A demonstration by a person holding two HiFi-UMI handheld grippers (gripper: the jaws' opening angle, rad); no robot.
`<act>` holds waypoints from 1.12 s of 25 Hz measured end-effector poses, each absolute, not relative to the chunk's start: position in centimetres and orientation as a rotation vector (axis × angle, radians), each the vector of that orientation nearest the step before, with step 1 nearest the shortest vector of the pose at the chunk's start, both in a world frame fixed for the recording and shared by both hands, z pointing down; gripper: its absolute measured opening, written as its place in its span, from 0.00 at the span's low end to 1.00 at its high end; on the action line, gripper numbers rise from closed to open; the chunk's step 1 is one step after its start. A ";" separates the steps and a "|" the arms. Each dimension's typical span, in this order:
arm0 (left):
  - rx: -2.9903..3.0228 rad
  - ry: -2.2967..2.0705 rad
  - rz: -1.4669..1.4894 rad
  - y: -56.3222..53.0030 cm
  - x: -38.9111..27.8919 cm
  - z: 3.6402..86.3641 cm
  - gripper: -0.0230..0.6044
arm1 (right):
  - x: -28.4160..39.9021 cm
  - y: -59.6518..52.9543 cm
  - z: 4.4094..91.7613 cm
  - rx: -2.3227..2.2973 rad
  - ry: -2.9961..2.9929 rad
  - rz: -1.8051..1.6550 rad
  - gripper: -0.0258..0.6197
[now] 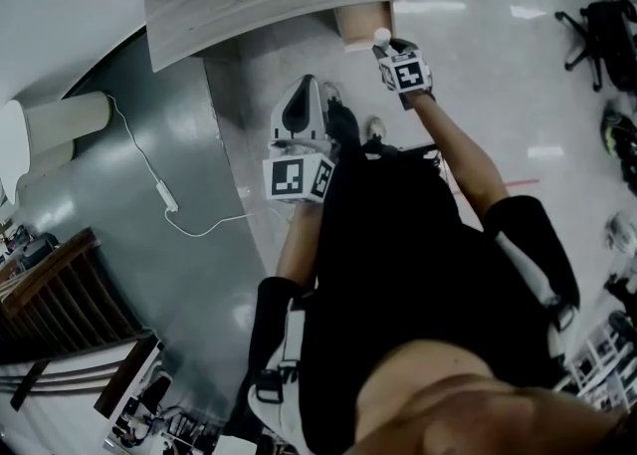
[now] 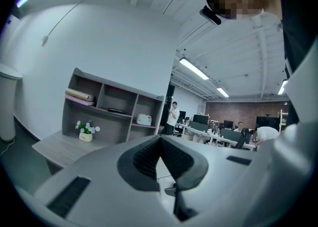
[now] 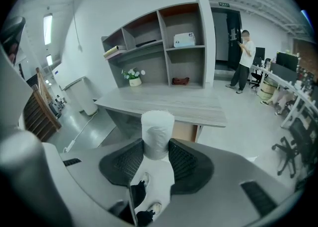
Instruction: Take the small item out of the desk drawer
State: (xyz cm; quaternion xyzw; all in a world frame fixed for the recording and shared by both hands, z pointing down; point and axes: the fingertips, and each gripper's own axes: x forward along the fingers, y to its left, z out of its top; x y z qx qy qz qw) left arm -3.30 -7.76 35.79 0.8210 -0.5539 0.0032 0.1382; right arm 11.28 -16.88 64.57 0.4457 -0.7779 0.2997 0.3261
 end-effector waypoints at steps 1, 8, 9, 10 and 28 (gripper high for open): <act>2.372 -1.604 0.010 -7.5 -3.4 35.7 0.02 | 11.3 -16.6 64.3 1.172 -2.046 0.784 0.28; 2.369 -1.584 0.013 -6.7 -4.4 36.1 0.02 | 12.2 -15.7 62.0 1.240 -2.070 0.687 0.28; 2.367 -1.573 0.013 -6.8 -4.5 36.2 0.02 | 12.4 -15.6 61.4 1.251 -2.070 0.674 0.28; 2.367 -1.563 0.013 -6.9 -4.7 36.4 0.02 | 12.4 -15.5 60.8 1.260 -2.074 0.671 0.28; 2.440 -1.521 -0.016 -8.2 -6.8 35.1 0.02 | 8.7 -12.8 47.0 1.391 -2.334 0.614 0.28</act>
